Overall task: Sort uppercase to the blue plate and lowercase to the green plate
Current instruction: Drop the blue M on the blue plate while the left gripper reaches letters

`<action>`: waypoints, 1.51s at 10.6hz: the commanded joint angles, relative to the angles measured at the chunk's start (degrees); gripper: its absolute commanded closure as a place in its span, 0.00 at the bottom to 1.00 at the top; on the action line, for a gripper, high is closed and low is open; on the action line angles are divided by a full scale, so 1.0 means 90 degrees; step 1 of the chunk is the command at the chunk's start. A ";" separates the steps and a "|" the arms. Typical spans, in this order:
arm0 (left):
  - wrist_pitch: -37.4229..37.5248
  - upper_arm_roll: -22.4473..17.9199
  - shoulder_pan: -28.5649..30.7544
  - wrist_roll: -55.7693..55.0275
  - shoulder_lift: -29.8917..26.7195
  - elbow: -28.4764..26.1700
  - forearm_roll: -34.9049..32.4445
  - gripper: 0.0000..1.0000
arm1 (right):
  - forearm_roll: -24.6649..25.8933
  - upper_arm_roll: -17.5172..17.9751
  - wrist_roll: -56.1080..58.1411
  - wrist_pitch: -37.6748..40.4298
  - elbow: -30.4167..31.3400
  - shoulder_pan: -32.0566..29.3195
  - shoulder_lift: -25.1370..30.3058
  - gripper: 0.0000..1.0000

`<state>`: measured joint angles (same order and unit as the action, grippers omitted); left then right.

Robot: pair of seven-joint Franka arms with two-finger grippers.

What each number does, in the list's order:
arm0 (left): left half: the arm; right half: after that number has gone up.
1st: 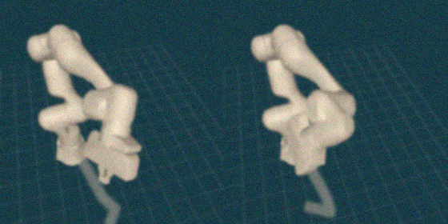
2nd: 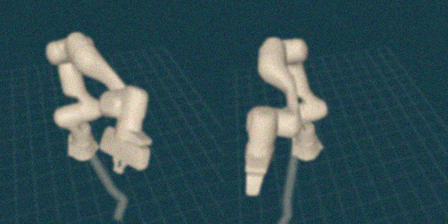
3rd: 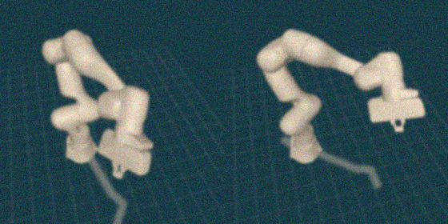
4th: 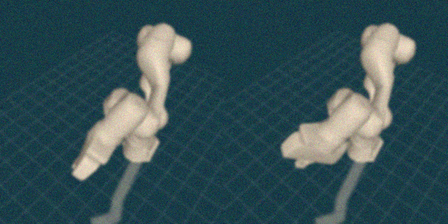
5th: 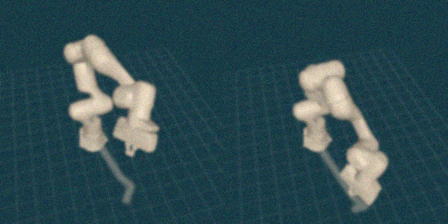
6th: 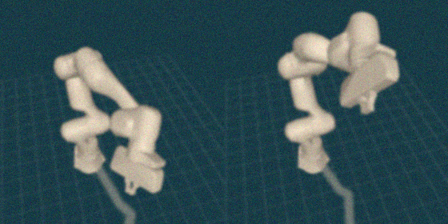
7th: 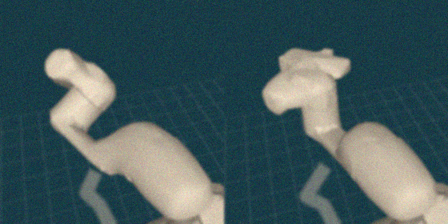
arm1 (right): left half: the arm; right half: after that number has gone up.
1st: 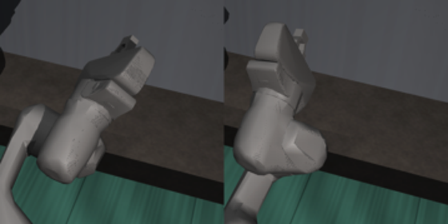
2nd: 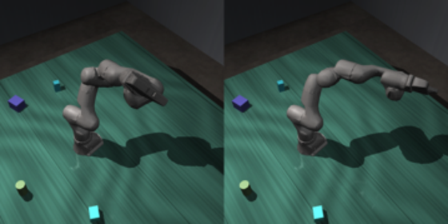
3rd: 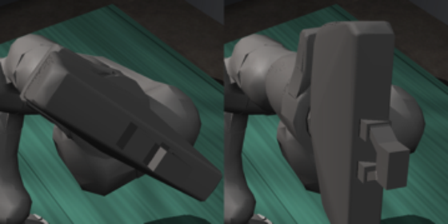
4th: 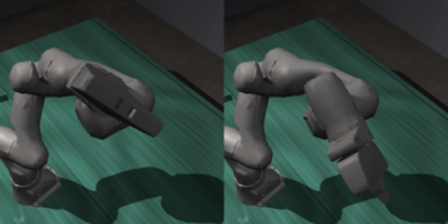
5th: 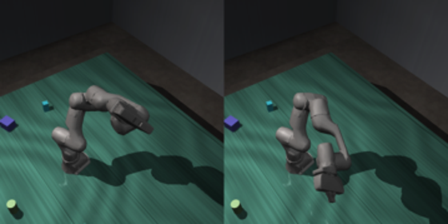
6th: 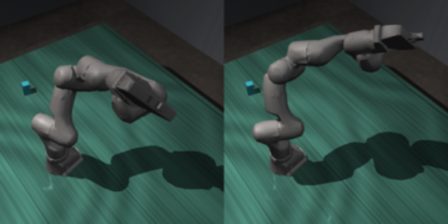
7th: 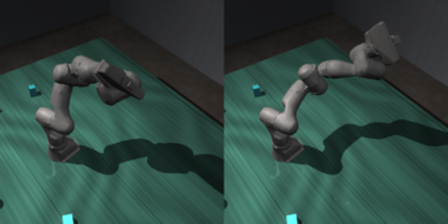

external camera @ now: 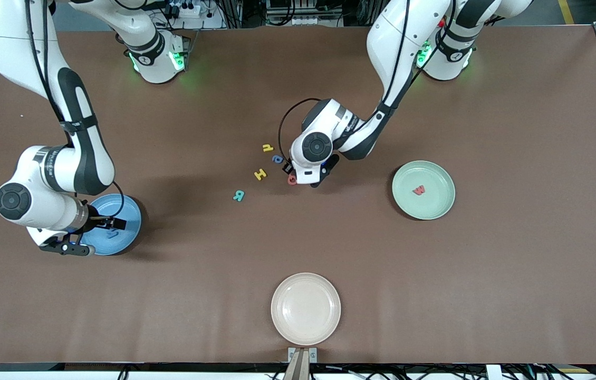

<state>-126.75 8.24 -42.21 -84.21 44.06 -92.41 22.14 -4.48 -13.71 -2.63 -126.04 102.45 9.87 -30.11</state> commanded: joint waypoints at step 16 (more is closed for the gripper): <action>0.0255 -0.0095 0.0041 0.2023 -0.0140 -0.0279 0.0509 0.48 | 0.0029 0.0020 -0.0040 -0.0087 0.0102 0.0221 0.0084 0.00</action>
<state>-124.67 7.85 -41.76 -67.58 43.96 -93.66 24.78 -4.48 -13.51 -2.66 -126.36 102.58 11.69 -30.12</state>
